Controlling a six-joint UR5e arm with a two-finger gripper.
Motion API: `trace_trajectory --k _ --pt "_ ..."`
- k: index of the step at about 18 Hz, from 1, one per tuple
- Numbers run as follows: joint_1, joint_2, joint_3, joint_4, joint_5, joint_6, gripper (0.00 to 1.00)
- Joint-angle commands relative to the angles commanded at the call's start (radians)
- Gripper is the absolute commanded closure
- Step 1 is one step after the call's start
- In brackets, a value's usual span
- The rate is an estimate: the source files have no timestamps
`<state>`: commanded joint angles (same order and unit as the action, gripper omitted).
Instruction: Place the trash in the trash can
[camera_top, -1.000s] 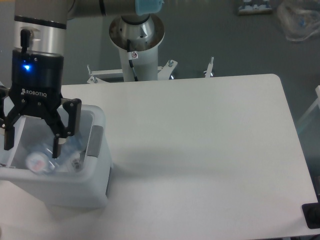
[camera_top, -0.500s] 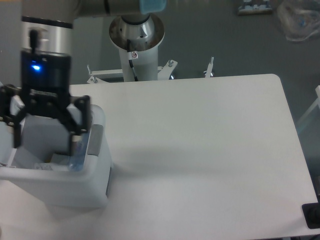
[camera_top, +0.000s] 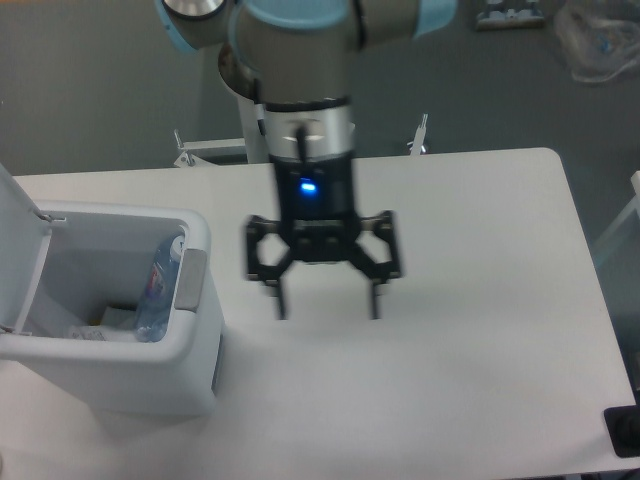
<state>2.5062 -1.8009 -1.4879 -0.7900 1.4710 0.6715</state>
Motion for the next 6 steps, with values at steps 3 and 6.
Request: trace_trajectory --k 3,6 --pt "0.06 0.017 -0.031 -0.032 -0.001 0.065 0.0" --pt "0.109 0.022 -0.051 -0.04 0.0 0.121 0.0"
